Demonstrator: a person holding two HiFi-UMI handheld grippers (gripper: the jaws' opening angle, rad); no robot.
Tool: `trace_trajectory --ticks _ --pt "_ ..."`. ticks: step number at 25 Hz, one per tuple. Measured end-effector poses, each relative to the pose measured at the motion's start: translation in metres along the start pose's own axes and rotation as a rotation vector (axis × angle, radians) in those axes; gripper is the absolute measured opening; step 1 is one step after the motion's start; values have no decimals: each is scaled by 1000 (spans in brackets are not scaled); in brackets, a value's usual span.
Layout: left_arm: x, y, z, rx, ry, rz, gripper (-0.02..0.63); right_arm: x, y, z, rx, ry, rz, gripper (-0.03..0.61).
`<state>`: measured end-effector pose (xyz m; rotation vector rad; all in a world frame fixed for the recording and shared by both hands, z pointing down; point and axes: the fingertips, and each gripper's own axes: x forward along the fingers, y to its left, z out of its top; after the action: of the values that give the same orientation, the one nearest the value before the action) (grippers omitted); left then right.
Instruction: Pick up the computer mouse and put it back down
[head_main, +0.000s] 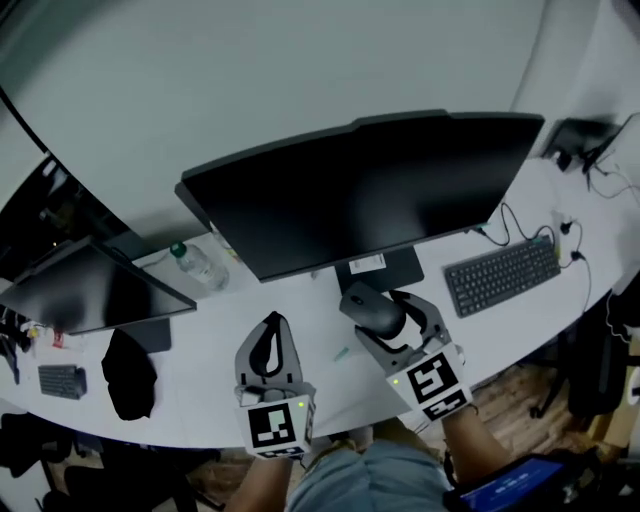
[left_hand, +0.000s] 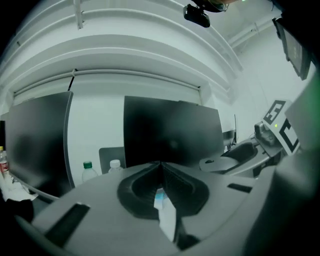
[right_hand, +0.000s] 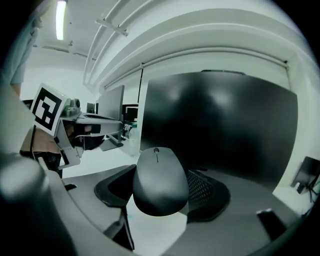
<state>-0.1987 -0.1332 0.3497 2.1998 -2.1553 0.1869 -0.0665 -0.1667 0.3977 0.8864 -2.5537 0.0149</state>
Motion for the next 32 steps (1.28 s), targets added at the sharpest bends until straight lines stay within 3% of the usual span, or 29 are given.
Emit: trace_trajectory --ticks 6,13,32 --pt "11 -15 40 17 -119 -61 8 -32 -28 36 -49 -57 -112 310" --pt "18 -34 61 37 -156 -122 8 -53 -44 47 -62 -78 -188 310" --pt "31 -78 52 52 -119 -190 8 -76 -65 15 -8 -43 -231 310"
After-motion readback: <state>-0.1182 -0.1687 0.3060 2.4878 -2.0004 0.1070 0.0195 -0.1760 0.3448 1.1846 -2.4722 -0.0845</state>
